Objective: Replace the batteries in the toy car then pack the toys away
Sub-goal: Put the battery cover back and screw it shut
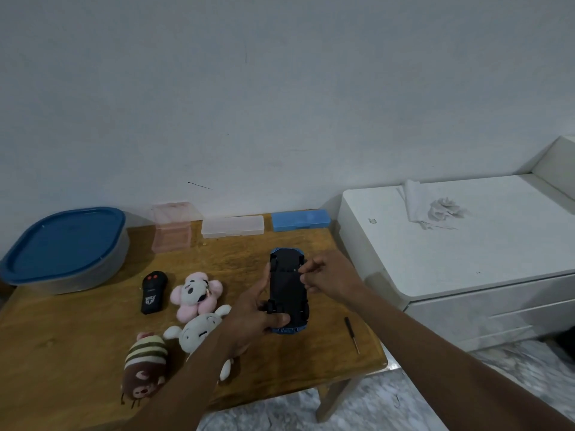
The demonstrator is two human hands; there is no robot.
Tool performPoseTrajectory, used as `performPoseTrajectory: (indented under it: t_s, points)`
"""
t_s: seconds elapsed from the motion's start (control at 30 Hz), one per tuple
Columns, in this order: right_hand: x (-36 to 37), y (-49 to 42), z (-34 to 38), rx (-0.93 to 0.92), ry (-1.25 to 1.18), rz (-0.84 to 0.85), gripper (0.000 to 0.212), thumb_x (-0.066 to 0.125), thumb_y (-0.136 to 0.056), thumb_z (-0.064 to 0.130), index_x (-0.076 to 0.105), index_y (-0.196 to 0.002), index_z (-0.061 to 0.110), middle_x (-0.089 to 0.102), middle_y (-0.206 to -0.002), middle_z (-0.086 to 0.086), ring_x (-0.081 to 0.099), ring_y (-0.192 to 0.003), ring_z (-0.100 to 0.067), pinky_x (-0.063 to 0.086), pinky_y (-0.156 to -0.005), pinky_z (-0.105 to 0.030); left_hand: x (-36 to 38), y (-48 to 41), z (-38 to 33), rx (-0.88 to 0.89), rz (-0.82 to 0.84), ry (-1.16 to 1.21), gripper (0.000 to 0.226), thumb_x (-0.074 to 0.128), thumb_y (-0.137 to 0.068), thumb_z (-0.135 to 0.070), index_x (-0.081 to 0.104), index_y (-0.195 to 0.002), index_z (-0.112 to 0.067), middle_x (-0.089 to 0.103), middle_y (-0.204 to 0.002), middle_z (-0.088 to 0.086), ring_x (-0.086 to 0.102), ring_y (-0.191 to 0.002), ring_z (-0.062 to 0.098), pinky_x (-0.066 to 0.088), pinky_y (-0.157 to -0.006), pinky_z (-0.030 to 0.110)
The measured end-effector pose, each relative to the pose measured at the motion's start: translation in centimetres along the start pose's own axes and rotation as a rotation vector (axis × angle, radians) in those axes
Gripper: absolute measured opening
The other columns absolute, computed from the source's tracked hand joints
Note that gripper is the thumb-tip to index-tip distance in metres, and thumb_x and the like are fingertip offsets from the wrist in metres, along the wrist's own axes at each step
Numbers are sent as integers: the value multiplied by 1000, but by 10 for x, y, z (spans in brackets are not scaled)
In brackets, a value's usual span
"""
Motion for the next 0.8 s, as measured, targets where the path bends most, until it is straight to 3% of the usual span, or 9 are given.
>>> performPoseTrajectory:
  t_s: [0.07, 0.17, 0.3, 0.4, 0.47, 0.63, 0.8]
  points:
    - [2, 2, 3, -40, 132, -42, 8, 74, -80, 20, 69, -75, 22, 67, -81, 8, 63, -78, -6, 51, -67, -20, 1, 0, 0, 4, -3, -6, 99, 71, -78, 10, 25, -130, -61, 67, -122, 2, 65, -110, 20, 58, -74, 31]
    - [5, 4, 2, -34, 147, -90, 13, 75, -79, 25, 64, -72, 26, 62, -82, 14, 58, -80, -4, 42, -64, -15, 3, 1, -2, 26, -7, -18, 98, 70, -78, 10, 26, -131, -60, 67, -121, 2, 64, -110, 20, 57, -75, 31]
    - [9, 2, -4, 31, 93, -153, 20, 79, -73, 30, 59, -72, 35, 61, -84, 14, 62, -80, -7, 58, -73, -32, 4, -1, -4, 50, -21, -31, 98, 70, -78, 11, 29, -129, -62, 70, -116, 1, 66, -107, 18, 58, -77, 33]
    - [11, 3, -7, 81, 73, -197, 33, 81, -67, 33, 50, -77, 40, 63, -82, 10, 64, -78, -10, 59, -71, -38, 3, -4, -3, 33, -30, -39, 106, 71, -77, 9, 17, -141, -56, 69, -118, 3, 65, -109, 19, 57, -80, 34]
    - [12, 3, -9, 131, 21, -213, 40, 82, -64, 34, 46, -81, 41, 65, -82, 8, 65, -77, -11, 58, -71, -40, 4, -4, -5, 39, -36, -51, 105, 70, -78, 9, 17, -139, -57, 69, -117, 2, 66, -108, 18, 57, -82, 34]
    - [14, 5, -14, 215, -27, -246, 47, 84, -61, 27, 44, -83, 36, 64, -84, 6, 64, -77, -12, 58, -71, -39, 10, -3, -4, 33, 3, -70, 91, 68, -81, 6, 32, -120, -68, 69, -119, -1, 64, -110, 18, 55, -91, 43]
    - [10, 8, -20, 240, -74, -253, 46, 83, -67, 17, 41, -81, 31, 62, -85, 3, 60, -75, -12, 52, -64, -30, 15, -9, 4, -47, -49, 125, 51, 51, -99, -22, 38, -129, -60, 62, -128, -3, 59, -117, 27, 48, -95, 57]
Point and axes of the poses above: each hand's wrist, its own y-axis away from the middle knuckle, its own x-axis out of the palm, z = x × y, the point moved 3 cm from there along -y, towards the middle knuckle
